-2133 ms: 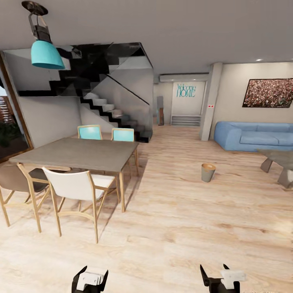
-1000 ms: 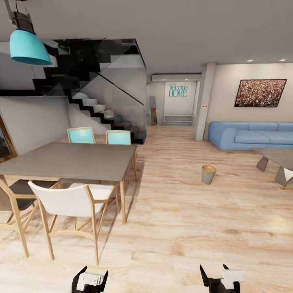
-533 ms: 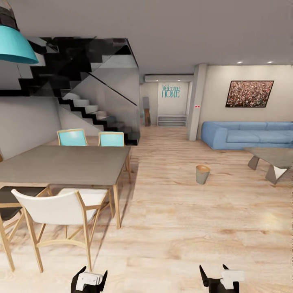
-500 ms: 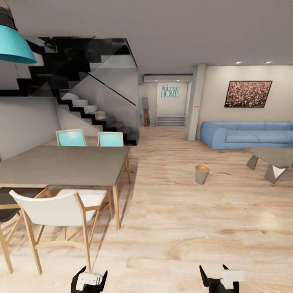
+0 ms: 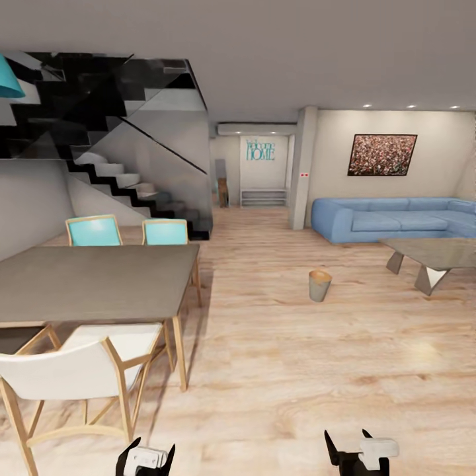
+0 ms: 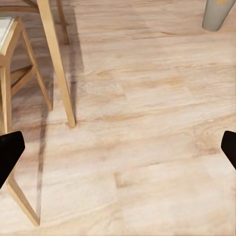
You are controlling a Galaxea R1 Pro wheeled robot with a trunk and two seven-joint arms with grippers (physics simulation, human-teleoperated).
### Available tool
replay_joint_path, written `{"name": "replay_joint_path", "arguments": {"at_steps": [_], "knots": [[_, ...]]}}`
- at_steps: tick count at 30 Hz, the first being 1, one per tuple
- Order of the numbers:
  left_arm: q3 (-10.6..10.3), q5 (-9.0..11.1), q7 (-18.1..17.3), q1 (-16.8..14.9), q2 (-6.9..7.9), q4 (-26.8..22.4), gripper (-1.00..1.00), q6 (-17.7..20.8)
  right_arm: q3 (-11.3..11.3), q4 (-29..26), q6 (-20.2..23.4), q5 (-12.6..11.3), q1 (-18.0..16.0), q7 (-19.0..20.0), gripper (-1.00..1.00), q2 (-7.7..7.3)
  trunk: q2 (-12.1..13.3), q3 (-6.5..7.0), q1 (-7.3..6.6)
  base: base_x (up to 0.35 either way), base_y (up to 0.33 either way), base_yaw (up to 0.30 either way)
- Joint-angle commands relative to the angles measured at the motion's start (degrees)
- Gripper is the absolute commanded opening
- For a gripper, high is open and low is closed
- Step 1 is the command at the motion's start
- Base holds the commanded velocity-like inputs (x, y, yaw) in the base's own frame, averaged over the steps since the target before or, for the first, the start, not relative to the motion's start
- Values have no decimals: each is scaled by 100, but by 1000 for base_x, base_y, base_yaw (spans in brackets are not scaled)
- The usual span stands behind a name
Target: Put the three can of soda from the living room inside the tash can in the kitchen.
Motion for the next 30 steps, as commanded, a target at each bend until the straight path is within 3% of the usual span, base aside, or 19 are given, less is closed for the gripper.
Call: {"name": "replay_joint_path", "arguments": {"at_steps": [1, 14, 21, 30], "knots": [[-6, 2, 6, 0, 0, 26, 100, 1, 3, 0, 1, 0, 0, 0, 100, -5, 0, 0, 0, 253, -81, -20], [-14, 2, 30, 0, 0, 54, 100, 2, 13, 0, -1, -21, 0, -4, 100, 3, 0, 25, 0, 253, -169, -71], [-14, 3, 34, 0, 0, 53, 100, 2, 22, -3, 2, -478, 0, 3, 100, -8, 0, 60, 0, 223, -212, -200], [-14, 3, 35, 0, 0, 54, 100, 2, 30, -8, 4, -650, 0, 11, 100, -14, 0, 107, 0, 209, -226, -214]]}}
